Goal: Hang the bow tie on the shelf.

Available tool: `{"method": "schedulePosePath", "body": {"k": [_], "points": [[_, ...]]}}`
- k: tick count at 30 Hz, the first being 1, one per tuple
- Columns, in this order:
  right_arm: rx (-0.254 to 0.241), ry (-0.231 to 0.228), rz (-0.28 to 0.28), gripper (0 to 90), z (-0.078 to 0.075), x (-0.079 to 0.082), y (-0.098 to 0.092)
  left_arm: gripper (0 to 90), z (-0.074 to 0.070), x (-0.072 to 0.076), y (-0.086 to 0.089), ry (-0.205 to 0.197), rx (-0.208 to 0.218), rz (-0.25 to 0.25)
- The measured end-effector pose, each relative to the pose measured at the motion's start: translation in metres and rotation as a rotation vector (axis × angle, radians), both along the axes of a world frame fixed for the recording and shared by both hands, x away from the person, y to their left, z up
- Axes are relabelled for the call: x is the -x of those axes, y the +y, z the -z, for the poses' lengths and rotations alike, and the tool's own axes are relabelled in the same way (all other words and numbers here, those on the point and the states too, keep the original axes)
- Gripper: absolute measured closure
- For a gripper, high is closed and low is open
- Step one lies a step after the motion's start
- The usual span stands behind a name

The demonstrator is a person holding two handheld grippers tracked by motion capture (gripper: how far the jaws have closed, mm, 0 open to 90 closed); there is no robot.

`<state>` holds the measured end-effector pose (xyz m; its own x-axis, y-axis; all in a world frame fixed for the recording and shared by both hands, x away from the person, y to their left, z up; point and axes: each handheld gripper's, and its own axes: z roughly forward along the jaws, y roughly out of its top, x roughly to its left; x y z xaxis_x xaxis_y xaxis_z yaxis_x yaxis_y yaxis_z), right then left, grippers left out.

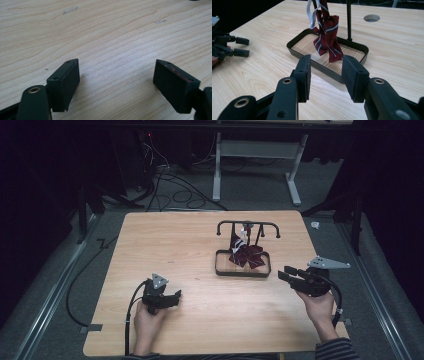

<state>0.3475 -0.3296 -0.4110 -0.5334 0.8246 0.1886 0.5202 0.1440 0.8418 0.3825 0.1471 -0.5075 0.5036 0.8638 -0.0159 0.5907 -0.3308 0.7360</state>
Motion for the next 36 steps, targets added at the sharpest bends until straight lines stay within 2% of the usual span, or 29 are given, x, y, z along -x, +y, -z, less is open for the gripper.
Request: {"method": "schedulePosePath", "body": {"k": [16,36], "points": [[-0.008,0.035,0.000,60.9,0.014,0.001,0.003,21.7,0.000,0.000,0.000,0.000,0.000,0.000],[0.012,0.071,-0.024,60.9,0.028,-0.001,0.013,21.7,0.000,0.000,0.000,0.000,0.000,0.000]]}}
